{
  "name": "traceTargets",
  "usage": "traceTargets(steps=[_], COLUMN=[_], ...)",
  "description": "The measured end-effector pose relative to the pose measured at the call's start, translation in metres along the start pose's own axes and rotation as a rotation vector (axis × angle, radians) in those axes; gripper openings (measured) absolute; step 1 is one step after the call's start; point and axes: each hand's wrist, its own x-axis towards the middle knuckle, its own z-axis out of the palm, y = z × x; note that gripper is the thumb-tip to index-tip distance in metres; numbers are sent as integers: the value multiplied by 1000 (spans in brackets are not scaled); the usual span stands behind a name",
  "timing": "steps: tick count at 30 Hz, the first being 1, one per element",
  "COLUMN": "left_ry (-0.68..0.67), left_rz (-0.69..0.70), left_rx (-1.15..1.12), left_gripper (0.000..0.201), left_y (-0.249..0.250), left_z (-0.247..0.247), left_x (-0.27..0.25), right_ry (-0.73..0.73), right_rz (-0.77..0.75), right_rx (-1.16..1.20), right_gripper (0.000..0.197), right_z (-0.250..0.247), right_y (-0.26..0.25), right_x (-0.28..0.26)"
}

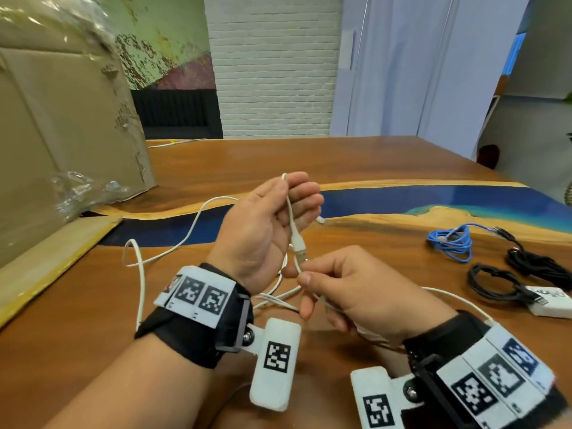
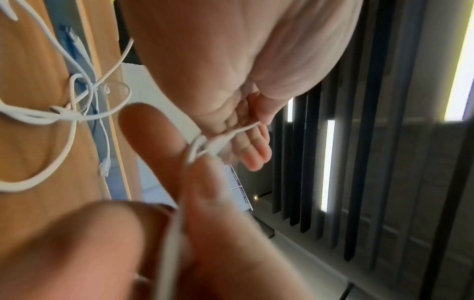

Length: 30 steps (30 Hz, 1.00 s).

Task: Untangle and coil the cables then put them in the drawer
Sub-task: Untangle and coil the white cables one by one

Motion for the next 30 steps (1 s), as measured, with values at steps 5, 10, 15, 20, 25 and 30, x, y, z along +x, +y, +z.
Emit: traceTargets(steps=[5,10,15,20,25,30], left_ry=[-101,-269,-254,-104,17,-28], left_rz=[1,-205,-254,-128,-29,-58], left_rx=[630,645,329,30,-30,415], left_gripper=[24,34,38,37,31,23], left_y=[-11,0,7,8,5,-13], left_z=[-10,-7,-2,-1,-1,-3], left_x=[-2,-9,-12,-5,-1,-2], right_ry=[1,261,445,299,-25,-152], right_rz=[-95,-160,-137,3,9,-46], right_rx=[86,451,440,204,15,33], right_gripper=[27,23,20,24,25,28], right_z=[-1,-28,-37,-23,-6,-3], right_y=[-7,-15,-8,-1,-6,-16], right_x=[-2,-6,-1,2,-2,-9])
